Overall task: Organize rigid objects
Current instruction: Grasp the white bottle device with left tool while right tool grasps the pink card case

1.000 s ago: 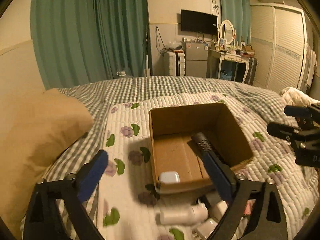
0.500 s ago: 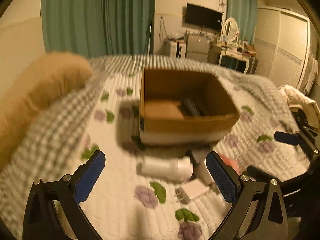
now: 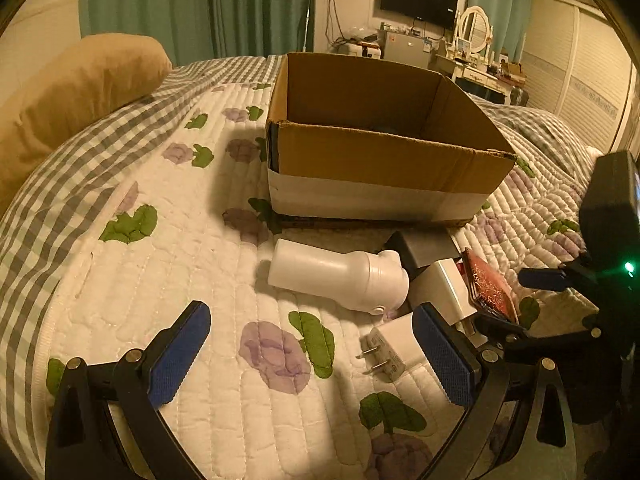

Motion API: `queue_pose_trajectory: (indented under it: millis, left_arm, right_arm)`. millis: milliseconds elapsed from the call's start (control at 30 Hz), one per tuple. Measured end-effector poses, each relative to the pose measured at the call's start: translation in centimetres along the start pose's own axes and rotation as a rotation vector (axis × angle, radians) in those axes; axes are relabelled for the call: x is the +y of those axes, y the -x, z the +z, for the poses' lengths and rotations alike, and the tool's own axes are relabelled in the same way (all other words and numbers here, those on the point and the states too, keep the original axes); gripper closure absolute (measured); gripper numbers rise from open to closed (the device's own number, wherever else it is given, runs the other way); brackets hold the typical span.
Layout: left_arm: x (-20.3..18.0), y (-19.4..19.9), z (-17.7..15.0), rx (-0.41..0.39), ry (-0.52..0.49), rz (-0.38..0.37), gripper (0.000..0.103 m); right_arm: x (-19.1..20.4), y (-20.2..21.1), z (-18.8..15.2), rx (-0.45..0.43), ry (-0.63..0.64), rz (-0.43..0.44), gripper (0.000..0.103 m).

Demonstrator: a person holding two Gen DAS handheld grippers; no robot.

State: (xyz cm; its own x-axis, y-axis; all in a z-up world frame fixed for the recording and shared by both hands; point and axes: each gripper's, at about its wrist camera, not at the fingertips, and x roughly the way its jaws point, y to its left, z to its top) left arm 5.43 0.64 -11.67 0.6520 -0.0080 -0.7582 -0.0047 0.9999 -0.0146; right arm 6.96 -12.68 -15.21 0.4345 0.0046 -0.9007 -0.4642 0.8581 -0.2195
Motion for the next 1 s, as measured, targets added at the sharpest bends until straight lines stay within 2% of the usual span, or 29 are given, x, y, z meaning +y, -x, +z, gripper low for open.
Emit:
queue_pose_trajectory:
  millis: [33,100,133,200,233,300,433,567,667,867,1000]
  left_arm:
    - [-0.1,-0.1,0.0,0.002,-0.003,0.000,0.000]
    - [-0.1,-0.3,-0.1,0.012,-0.010,-0.001,0.000]
    - [-0.1,-0.4,-0.1,0.016,-0.014,0.000,0.000]
    - [-0.3,-0.4,-0.1,0.021,-0.023,0.000,0.000]
    - [-0.4,-0.5,-0.1,0.023,-0.029,-0.001,0.000]
    - [-0.7,-0.7,0.1,0.033,-0.044,0.003,0.000]
    - [-1.0,-0.6,0.7,0.039,-0.088,0.011,0.000]
    - [-1.4,-0.4,1.9,0.021,-0.211,0.025,0.000]
    - [-1.7,-0.7,2.8,0.003,-0.371,0.046,0.000]
    - [-3.2,-2.3,3.1,0.027,-0.688,0.038,0.000]
    - [-4.3,-4.3,3.0,0.085,-0.812,-0.019,0.002]
  right_arm:
    - [0.0,-0.2,0.1,-0.001,-0.003,0.001,0.045]
    - [-0.2,0.0,0.2,-0.017,-0.018,-0.001,0.056]
    - [-0.5,0.3,0.1,-0.032,-0.032,-0.017,0.057]
    - [-1.2,1.1,0.1,-0.069,-0.073,-0.053,0.069]
    - [-1.6,1.2,0.0,-0.079,-0.094,-0.062,0.072]
    - [-2.5,1.0,0.2,-0.076,-0.128,-0.046,0.074]
    - [-2.8,-0.2,1.3,-0.046,-0.116,-0.033,0.077]
    - [-2.7,-0.1,1.8,-0.065,-0.110,-0.039,0.086]
    - [-3.3,1.2,1.4,-0.112,-0.130,-0.002,0.093]
    - [-4.0,5.2,0.8,-0.232,-0.176,0.051,0.093]
    - [-3.8,6.9,0.9,-0.261,-0.177,0.092,0.093]
